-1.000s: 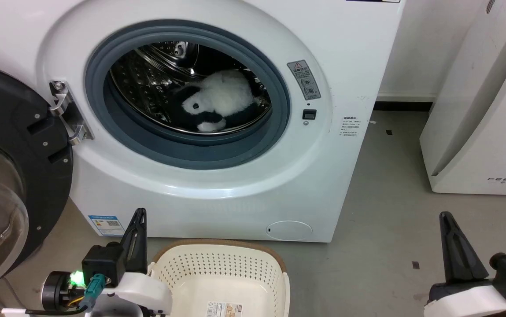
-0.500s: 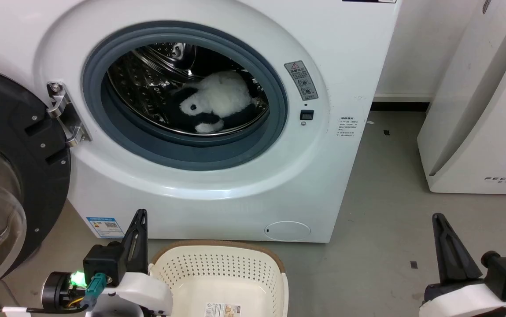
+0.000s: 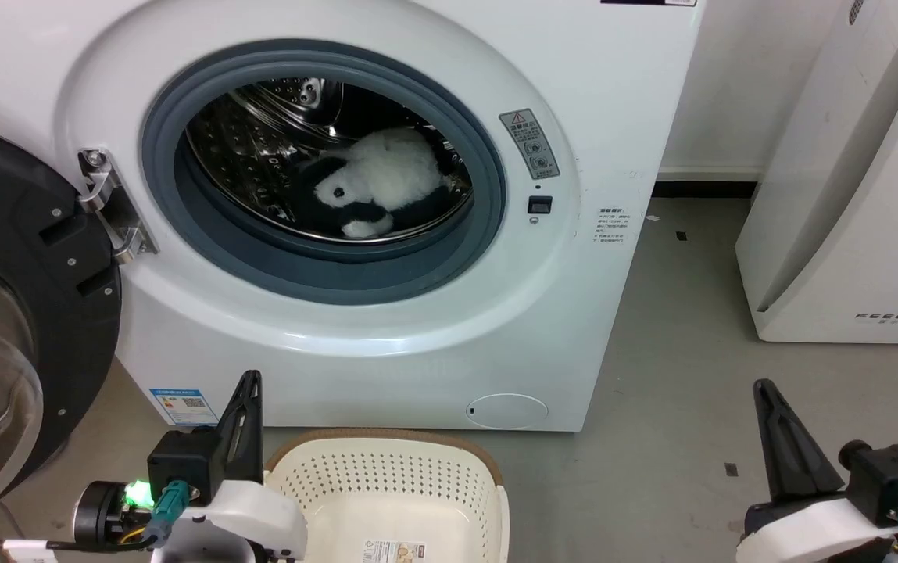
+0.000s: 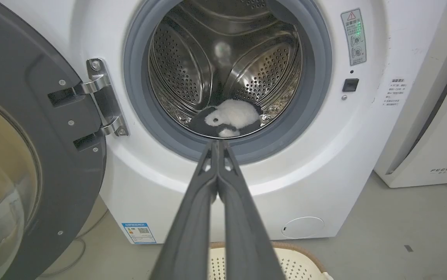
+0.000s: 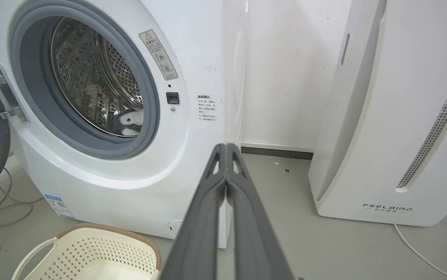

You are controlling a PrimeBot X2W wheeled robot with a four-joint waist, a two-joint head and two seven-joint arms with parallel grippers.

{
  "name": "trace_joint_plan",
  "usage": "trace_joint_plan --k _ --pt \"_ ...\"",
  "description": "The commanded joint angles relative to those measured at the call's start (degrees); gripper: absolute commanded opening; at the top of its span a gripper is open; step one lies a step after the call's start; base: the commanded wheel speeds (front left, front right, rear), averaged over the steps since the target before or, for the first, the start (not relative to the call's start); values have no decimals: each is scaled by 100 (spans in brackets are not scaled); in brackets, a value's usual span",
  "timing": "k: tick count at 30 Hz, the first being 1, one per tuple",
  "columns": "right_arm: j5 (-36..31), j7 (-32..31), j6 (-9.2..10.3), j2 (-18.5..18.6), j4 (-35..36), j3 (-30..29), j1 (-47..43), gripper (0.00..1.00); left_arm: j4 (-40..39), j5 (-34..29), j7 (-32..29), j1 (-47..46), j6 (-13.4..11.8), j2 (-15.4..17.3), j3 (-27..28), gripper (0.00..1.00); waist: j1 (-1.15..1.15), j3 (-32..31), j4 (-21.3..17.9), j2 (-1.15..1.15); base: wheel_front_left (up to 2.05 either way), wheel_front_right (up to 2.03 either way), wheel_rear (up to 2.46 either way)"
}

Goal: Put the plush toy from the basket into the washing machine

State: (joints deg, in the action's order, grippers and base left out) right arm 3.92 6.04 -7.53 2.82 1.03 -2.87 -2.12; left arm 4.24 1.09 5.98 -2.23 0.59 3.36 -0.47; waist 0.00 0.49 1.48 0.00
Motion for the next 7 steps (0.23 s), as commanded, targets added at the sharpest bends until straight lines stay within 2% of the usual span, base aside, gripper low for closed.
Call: trace_joint_plan --k 1,7 --pt "-72 -45 3 4 -14 29 84 0 -50 -48 -42 103 -33 -5 25 0 0 -2 -4 0 0 0 0" --pt "-119 -127 3 4 -27 67 103 0 -105 -57 -123 120 -37 -11 28 0 0 -9 -25 0 0 0 0"
